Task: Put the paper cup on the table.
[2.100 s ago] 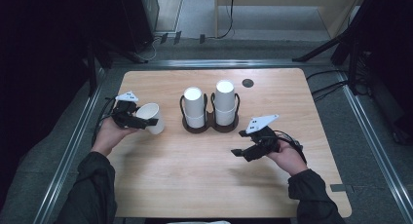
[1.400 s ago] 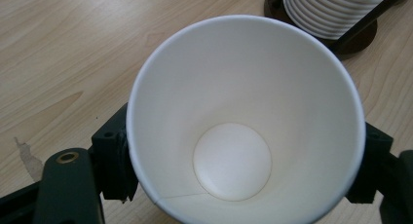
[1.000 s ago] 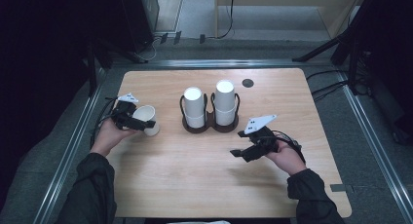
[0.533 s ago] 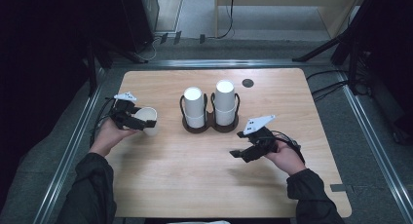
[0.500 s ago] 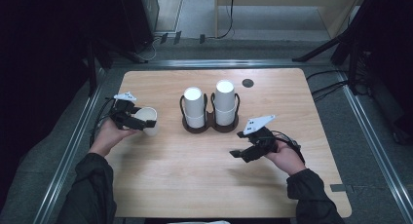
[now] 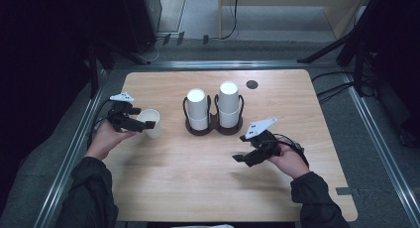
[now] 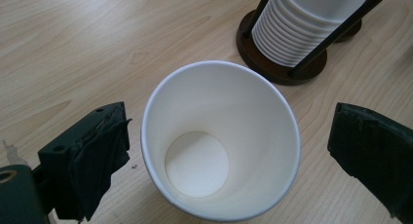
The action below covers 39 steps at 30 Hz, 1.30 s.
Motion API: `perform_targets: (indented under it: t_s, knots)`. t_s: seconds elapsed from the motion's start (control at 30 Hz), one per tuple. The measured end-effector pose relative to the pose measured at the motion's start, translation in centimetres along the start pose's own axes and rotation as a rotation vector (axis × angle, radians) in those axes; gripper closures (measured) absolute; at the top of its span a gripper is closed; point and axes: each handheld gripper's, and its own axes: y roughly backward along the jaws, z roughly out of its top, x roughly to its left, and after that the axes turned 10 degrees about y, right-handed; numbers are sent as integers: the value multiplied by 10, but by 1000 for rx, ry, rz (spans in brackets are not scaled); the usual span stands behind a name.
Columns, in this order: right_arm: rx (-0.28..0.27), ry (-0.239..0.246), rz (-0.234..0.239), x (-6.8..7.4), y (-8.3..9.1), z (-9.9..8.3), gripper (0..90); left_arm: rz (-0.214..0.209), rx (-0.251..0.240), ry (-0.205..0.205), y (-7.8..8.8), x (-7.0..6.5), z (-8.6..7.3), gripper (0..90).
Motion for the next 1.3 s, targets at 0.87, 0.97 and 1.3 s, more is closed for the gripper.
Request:
perform_targets:
  t_s: [0.87, 0.97, 1.3]
  knots:
    - [-14, -11, 16, -2, -4, 6, 237, 1, -84, -2, 30, -27, 13, 20]
    - [-25, -47, 19, -3, -4, 7, 233, 3, -96, 7, 33, -31, 15, 21]
    - [-24, -81, 24, -3, -4, 7, 225, -19, -77, -33, 31, -53, 21, 21]
